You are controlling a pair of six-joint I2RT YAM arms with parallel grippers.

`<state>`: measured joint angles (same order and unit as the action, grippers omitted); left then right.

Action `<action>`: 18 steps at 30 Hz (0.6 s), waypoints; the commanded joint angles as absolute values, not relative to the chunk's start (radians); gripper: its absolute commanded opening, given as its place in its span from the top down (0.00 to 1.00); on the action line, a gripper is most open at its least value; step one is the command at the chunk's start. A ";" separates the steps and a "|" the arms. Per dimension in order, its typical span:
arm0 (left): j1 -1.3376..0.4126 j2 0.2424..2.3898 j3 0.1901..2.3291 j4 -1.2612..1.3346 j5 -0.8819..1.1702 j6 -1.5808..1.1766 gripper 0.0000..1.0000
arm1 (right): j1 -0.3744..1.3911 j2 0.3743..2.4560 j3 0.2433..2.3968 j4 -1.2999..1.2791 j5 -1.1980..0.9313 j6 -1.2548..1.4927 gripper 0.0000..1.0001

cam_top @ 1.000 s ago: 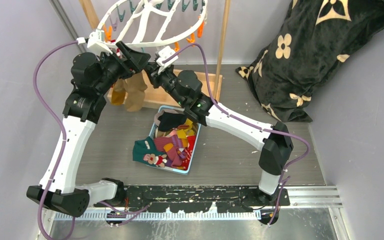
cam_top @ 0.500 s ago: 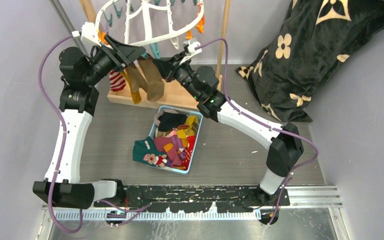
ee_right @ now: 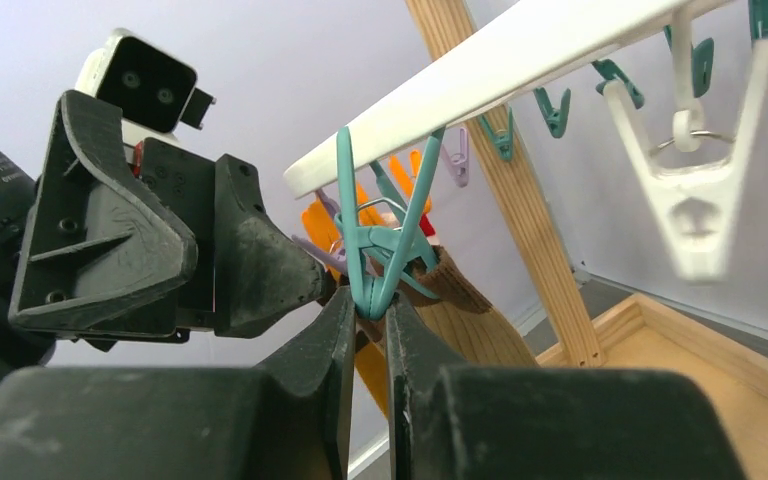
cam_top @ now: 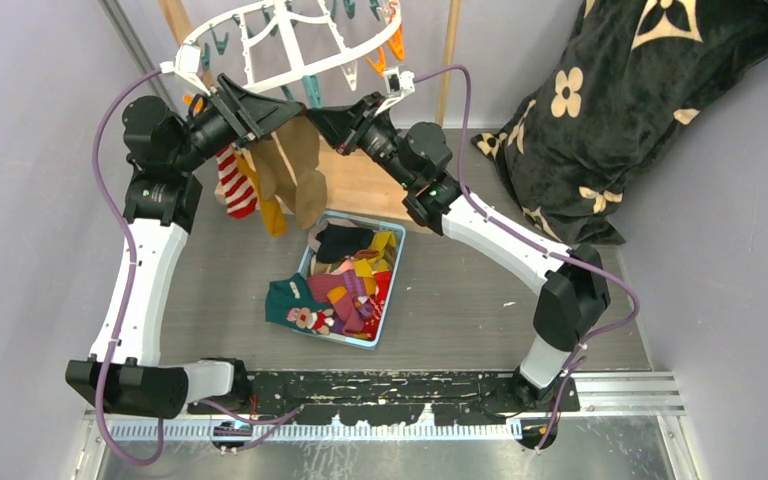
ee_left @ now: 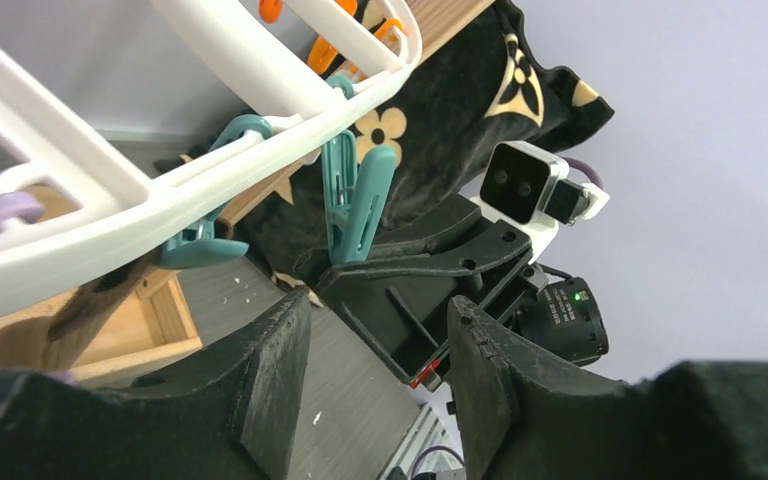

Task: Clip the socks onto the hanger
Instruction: Adjust the sock on the hanger.

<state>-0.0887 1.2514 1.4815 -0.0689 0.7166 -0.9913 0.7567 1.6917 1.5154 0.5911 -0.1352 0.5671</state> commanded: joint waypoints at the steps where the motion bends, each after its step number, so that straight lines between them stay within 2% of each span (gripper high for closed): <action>1: -0.095 1.207 1.483 -0.036 0.723 -0.995 0.47 | 0.808 1.653 1.578 0.575 -0.122 0.491 0.97; 7: -0.094 1.171 1.497 -0.151 0.603 -0.915 0.48 | 0.933 1.640 1.579 0.486 0.092 0.191 0.98; 13: -0.094 1.174 1.518 -0.236 0.516 -0.855 0.48 | 1.023 1.682 1.634 0.459 0.220 -0.006 0.98; 16: -0.094 1.174 1.524 -0.278 0.455 -0.816 0.52 | 1.031 1.702 1.659 0.447 0.227 -0.031 0.98; 18: -0.095 1.176 1.528 -0.294 0.406 -0.793 0.59 | 1.031 1.712 1.668 0.445 0.225 -0.027 0.98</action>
<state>-0.0917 1.1908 1.4826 -0.2516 0.5144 -0.8696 1.0405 1.7020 1.6051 0.4282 0.1734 0.0490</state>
